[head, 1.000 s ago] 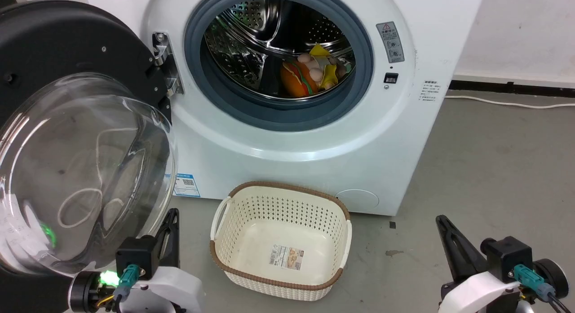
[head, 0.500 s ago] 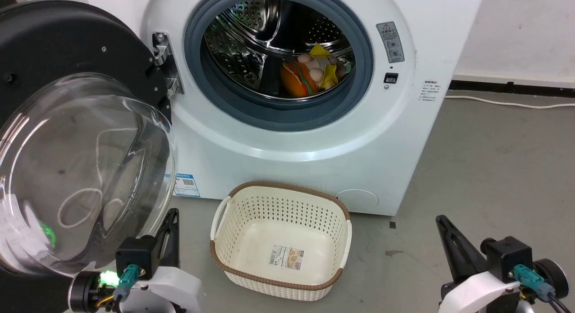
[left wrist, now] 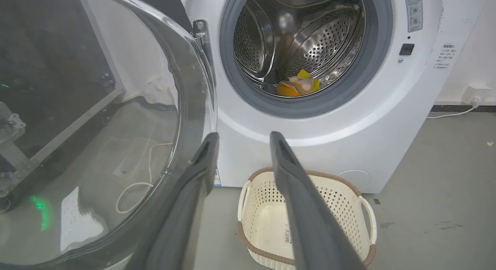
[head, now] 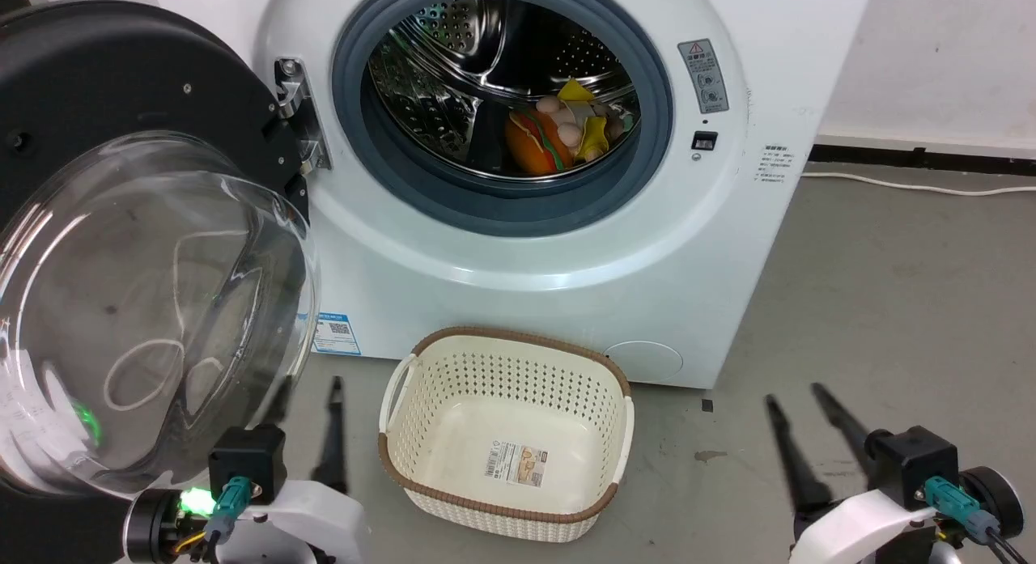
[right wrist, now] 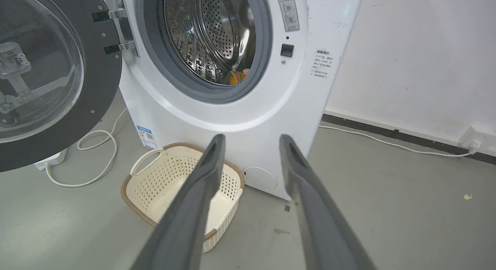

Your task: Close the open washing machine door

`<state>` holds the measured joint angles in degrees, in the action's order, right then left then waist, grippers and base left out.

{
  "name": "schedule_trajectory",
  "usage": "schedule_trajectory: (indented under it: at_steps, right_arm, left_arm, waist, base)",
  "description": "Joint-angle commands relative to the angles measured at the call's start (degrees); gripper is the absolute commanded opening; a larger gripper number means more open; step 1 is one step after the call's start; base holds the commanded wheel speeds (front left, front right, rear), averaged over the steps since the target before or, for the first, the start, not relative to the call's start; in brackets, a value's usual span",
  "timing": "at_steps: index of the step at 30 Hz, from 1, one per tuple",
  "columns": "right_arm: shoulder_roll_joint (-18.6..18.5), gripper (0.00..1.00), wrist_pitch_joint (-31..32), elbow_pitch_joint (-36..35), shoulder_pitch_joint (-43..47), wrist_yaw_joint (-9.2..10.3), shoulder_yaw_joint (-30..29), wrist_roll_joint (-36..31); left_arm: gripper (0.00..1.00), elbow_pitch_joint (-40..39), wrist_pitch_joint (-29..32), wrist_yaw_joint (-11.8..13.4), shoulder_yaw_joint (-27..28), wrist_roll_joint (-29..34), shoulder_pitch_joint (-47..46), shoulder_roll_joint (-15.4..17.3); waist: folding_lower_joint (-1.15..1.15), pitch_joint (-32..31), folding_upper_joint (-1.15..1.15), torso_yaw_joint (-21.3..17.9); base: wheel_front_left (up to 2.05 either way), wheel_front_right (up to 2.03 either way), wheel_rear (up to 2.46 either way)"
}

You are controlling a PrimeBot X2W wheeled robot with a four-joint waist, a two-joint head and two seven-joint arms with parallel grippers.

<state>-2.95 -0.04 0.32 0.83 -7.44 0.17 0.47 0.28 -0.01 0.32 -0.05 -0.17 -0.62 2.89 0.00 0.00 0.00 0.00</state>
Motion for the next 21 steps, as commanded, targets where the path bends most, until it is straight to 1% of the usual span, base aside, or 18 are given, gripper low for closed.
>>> schedule_trajectory:
  at_steps: [1,18,19,20,21]
  right_arm:
    - [0.0,1.0,-0.1,0.02,0.07,0.0,0.05,0.18]
    - [0.01,1.0,-2.15,0.56,1.21,-0.01,0.73,3.37]
    - [0.01,1.0,-2.27,0.6,1.27,-0.01,0.77,3.57]
    - [0.01,1.0,-2.39,0.63,1.34,-0.01,0.81,3.77]
    - [0.01,1.0,-2.51,0.67,1.41,-0.01,0.86,3.97]
  left_arm:
    - [1.0,0.0,-0.11,0.05,-0.11,-0.17,0.06,0.0]
    - [1.0,0.28,-2.15,1.08,-2.35,-2.97,0.79,0.0]
    - [0.99,0.3,-2.27,1.13,-2.48,-3.12,0.83,0.0]
    - [0.47,0.32,-2.39,1.18,-2.61,-3.28,0.87,0.0]
    - [0.0,0.31,-2.51,1.19,-2.74,-3.44,0.91,0.0]
  waist:
    - [0.0,0.0,0.0,0.01]
    - [0.0,0.02,0.0,0.17]
    - [0.0,0.02,0.0,0.18]
    - [0.0,0.02,0.0,0.18]
    - [0.0,0.01,0.0,0.19]
  base:
    - [0.0,0.0,0.0]
    - [0.0,0.0,0.0]
    - [0.0,0.0,0.0]
    - [0.0,0.0,0.0]
    - [0.0,0.0,0.0]
